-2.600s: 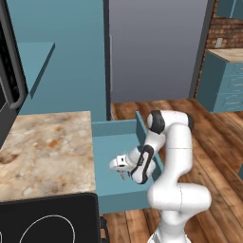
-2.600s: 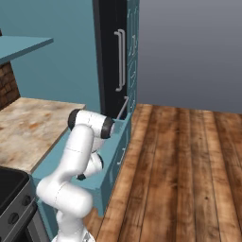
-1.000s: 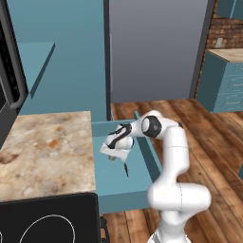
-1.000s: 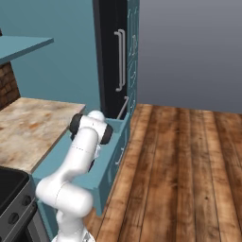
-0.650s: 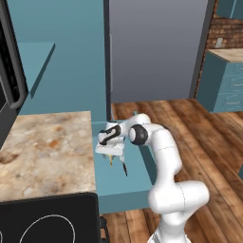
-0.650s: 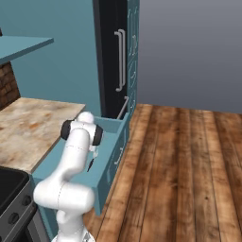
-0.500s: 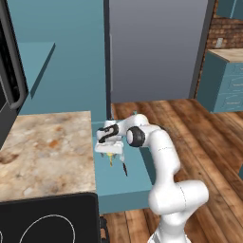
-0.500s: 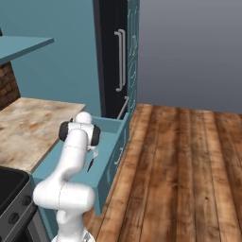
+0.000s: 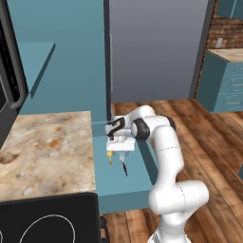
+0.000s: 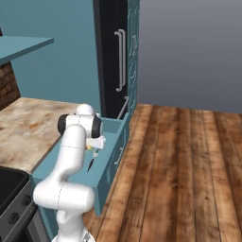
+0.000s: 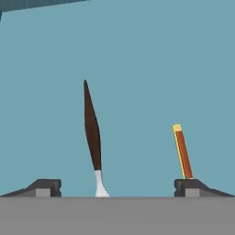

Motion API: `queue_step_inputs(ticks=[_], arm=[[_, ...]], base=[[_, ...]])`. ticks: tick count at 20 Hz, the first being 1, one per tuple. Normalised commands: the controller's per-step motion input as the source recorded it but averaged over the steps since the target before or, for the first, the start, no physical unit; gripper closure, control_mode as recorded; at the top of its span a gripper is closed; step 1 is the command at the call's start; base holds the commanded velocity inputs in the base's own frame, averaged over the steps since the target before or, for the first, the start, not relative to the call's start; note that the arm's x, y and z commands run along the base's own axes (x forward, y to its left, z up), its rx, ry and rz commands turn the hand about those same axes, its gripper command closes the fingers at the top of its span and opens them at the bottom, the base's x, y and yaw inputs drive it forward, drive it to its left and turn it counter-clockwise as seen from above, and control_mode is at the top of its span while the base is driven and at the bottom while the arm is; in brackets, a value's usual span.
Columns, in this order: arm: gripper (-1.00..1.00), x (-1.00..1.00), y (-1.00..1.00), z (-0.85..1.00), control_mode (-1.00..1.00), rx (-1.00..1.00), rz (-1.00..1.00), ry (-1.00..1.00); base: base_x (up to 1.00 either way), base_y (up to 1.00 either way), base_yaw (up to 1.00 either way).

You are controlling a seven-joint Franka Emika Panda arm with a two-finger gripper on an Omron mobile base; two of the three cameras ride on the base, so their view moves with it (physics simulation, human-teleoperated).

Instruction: Organize the utensils by type. Pick up the wooden spoons from the counter and place them in the open cabinet. Then pick up the metallic utensils from the counter and place them in the open drawer.

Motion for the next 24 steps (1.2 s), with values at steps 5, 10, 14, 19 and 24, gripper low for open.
queue_step_inputs(ticks=[5,10,14,19,24], arm=[[-1.00,-1.00,-0.05,0.35,-1.00,0.00,0.00,-0.39],[-1.00,-1.00,-0.04,0.10,-1.00,0.04,0.00,-0.68],[-1.00,-1.00,-0.03,0.38,-1.00,0.11,0.00,-0.77],[-1.00,-0.43,0.00,1.00,-1.00,0.04,0.00,-0.35],[-1.00,0.01,0.00,1.00,-1.00,0.01,0.03,-0.14]], base=[[0.00,0.00,0.00],[0.00,0.00,0.00],[0.00,0.00,0.00],[0.00,0.00,0.00],[0.00,0.00,0.00]])
